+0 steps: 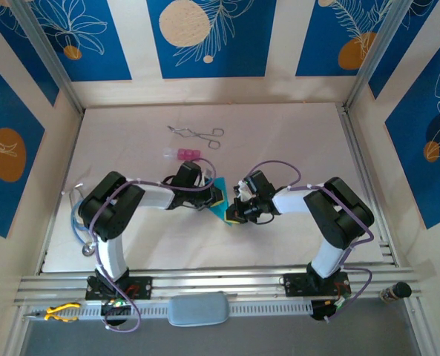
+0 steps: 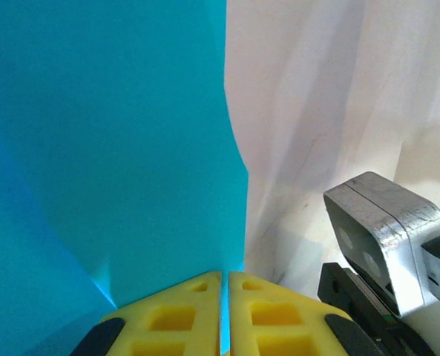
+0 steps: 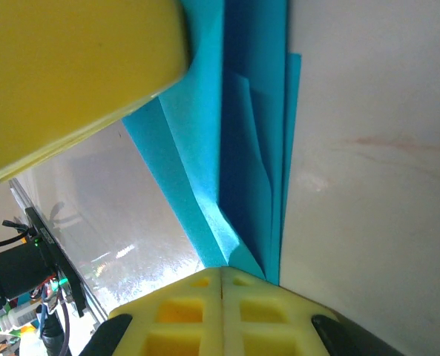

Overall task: Fold a paper plane with a square sheet of paper (pick it up from the middle)
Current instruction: Fourth fold the wing at the center of the table.

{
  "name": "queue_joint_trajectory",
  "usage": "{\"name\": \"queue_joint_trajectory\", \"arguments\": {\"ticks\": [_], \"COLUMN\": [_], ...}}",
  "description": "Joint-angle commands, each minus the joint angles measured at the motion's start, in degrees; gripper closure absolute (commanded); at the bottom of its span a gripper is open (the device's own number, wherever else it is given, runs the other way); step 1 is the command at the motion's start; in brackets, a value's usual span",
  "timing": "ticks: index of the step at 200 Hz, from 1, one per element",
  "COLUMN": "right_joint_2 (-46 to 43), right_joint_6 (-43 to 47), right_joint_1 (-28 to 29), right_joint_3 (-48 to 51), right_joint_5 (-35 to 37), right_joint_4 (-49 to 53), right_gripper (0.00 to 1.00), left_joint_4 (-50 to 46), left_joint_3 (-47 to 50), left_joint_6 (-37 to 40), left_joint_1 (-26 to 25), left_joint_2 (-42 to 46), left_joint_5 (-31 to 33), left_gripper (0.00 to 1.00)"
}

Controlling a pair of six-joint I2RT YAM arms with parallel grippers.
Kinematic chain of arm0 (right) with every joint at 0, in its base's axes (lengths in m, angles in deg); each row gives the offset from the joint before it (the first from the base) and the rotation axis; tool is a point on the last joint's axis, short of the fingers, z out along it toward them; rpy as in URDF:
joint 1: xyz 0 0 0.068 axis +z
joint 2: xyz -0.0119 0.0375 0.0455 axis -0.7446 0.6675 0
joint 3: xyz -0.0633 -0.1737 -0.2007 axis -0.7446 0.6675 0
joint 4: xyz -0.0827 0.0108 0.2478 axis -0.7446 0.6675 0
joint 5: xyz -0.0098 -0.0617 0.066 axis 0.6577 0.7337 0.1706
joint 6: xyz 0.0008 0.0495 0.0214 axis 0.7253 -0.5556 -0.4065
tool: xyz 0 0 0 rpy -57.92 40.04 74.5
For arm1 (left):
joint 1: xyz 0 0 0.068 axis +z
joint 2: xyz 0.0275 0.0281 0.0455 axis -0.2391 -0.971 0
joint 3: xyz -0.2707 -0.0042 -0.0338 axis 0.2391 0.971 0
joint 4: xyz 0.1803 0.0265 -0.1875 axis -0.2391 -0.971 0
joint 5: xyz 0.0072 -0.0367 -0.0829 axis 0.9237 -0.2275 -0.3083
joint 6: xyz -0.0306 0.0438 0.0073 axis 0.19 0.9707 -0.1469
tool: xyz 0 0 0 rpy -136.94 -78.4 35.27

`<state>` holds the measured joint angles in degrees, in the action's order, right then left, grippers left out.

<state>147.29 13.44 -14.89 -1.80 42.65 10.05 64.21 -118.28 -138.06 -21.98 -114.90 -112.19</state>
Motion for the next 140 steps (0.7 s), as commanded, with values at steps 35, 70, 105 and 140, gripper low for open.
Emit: {"name": "queue_joint_trajectory", "arguments": {"ticks": [35, 70, 105, 140], "right_joint_2": [0.7, -1.5, -6.4, -6.7], "right_joint_6": [0.2, 0.1, 0.3, -0.2], "right_joint_1": [-0.3, -0.3, -0.3, -0.1], "right_joint_3": [1.3, 0.3, -1.8, -3.6], "right_joint_5": [-0.1, -0.8, -0.6, 0.4], "right_joint_4": [3.1, 4.3, 6.4, 7.0], "right_gripper": [0.98, 0.96, 0.91, 0.89], "left_joint_4": [-5.4, -7.3, -8.2, -6.4], "left_joint_3": [-2.2, -2.8, -2.5, -0.5], "left_joint_6": [3.5, 4.3, 3.5, 0.1], "left_joint_1": [-0.5, -0.5, -0.5, -0.9], "left_joint_2": [-2.9, -4.0, -3.9, -3.3], "left_joint_5": [-0.1, -0.4, 0.7, 2.7], "left_gripper": [0.89, 0.90, 0.91, 0.93]}}
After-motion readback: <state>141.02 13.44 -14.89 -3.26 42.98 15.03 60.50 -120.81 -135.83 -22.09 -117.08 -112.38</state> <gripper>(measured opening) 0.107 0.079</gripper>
